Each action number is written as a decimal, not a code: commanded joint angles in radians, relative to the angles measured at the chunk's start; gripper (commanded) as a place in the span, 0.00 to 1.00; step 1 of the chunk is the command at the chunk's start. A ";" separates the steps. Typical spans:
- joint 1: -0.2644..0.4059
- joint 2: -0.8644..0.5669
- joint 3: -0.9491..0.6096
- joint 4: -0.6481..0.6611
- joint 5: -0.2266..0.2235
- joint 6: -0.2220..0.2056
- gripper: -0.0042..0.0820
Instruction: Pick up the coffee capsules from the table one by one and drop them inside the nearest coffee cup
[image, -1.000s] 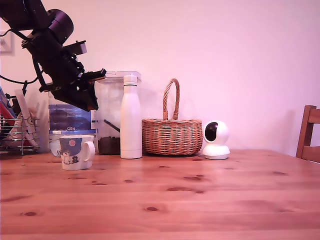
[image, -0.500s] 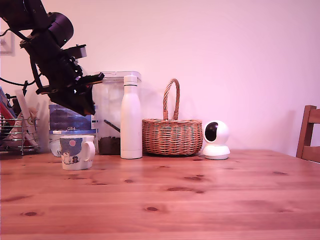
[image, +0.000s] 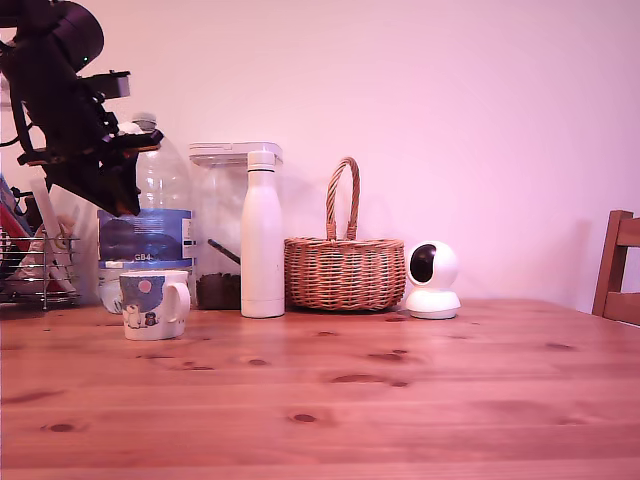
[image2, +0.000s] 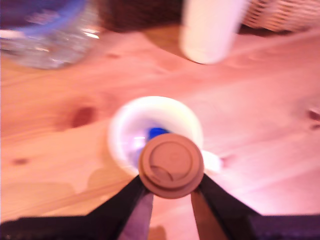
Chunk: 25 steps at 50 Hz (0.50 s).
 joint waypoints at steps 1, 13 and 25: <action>-0.006 -0.003 -0.017 0.006 -0.003 0.005 0.22; -0.006 -0.001 0.006 -0.030 -0.037 0.024 0.22; -0.006 0.024 0.085 -0.109 -0.042 0.026 0.22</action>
